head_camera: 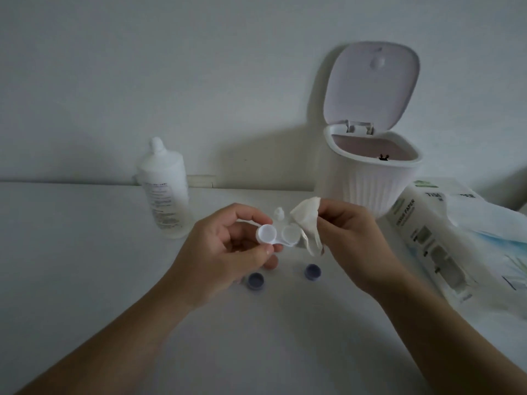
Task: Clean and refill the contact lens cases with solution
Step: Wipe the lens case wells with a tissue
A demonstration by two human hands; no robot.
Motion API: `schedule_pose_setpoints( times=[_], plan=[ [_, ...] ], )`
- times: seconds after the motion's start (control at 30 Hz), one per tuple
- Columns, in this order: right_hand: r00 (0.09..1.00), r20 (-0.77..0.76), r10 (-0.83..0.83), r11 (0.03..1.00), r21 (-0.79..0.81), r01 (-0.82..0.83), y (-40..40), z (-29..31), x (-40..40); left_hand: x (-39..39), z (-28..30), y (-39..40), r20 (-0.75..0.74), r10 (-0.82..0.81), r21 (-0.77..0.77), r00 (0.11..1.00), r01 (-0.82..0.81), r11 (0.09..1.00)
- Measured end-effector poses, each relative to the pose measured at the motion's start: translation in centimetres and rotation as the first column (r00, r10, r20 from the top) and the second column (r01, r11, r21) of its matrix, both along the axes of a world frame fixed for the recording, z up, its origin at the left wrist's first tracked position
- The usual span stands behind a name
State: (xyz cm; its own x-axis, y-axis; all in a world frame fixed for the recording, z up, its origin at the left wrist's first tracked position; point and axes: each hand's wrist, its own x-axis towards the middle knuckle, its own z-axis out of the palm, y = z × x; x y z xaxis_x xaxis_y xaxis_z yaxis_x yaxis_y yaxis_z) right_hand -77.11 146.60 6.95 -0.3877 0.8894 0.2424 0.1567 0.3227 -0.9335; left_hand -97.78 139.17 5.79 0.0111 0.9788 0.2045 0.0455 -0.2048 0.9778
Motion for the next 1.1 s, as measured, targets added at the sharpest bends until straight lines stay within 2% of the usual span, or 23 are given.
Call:
schedule_pose_setpoints(
  times=[0.13,0.27,0.37,0.6,0.67,0.87,1.1],
  plan=[
    [0.993,-0.101,0.057,0.989,-0.131,-0.07,-0.5,-1.1,-0.1,0.0,-0.2,0.1,-0.013,-0.006,0.05,1.0,0.006,0.999],
    [0.986,-0.124,0.113,0.983,-0.127,-0.129,-0.7,-1.9,0.2,0.0,-0.6,0.2,-0.079,-0.014,0.073,0.997,0.02,0.997],
    [0.977,-0.146,0.158,0.966,-0.181,-0.184,-0.6,-2.4,0.4,-0.1,-0.6,0.0,-0.117,-0.007,0.099,0.993,0.018,0.995],
    [0.923,-0.276,0.269,0.919,-0.213,-0.331,-0.5,-2.8,0.5,-0.2,-0.8,-0.2,-0.121,0.023,0.123,0.992,-0.008,0.992],
    [0.924,-0.237,0.302,0.916,-0.196,-0.35,-0.4,-2.8,0.5,0.0,-0.8,-0.3,-0.119,0.036,0.153,0.992,-0.017,0.988],
    [0.964,0.007,0.266,0.958,-0.108,-0.264,-0.8,-2.8,0.3,0.1,-1.2,-0.5,-0.186,0.097,0.22,0.978,-0.055,0.974],
    [0.979,0.022,0.201,0.979,-0.021,-0.201,-1.9,-2.0,0.0,0.8,-1.8,-0.4,-0.352,0.269,0.404,0.897,-0.113,0.908]
  ],
)
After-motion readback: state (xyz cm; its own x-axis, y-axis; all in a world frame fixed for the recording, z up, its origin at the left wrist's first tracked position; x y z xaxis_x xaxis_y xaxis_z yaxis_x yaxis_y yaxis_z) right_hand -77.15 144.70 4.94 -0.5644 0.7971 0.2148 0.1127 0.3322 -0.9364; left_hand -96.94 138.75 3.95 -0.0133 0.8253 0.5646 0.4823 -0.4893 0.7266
